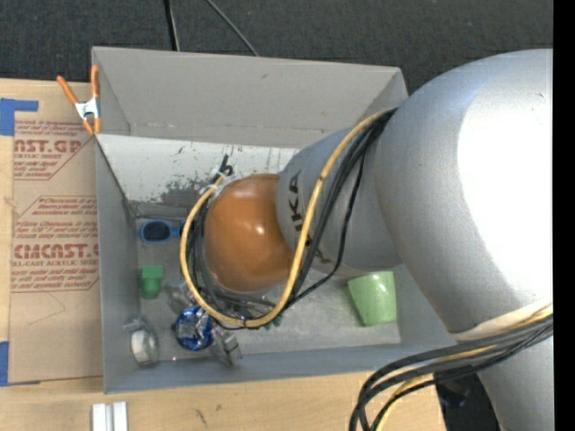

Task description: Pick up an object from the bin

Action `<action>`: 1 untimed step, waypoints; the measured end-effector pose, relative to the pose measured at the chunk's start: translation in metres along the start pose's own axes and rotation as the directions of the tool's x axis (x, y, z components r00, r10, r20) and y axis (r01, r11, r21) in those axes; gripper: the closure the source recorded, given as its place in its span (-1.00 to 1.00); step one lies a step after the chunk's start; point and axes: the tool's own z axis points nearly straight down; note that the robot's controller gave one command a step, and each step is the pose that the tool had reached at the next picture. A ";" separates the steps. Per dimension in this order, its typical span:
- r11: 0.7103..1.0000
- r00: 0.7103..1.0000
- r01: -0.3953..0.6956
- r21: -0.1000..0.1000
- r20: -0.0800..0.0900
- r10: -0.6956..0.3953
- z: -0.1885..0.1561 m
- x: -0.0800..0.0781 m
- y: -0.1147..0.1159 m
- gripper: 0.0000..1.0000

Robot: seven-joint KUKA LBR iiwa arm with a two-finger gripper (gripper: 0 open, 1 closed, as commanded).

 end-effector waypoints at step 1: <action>1.000 1.000 -0.001 0.001 0.003 0.001 -0.001 -0.001 -0.001 1.00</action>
Offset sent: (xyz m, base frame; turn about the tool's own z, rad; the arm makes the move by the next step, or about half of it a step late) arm 0.0000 0.0000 0.0000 0.0000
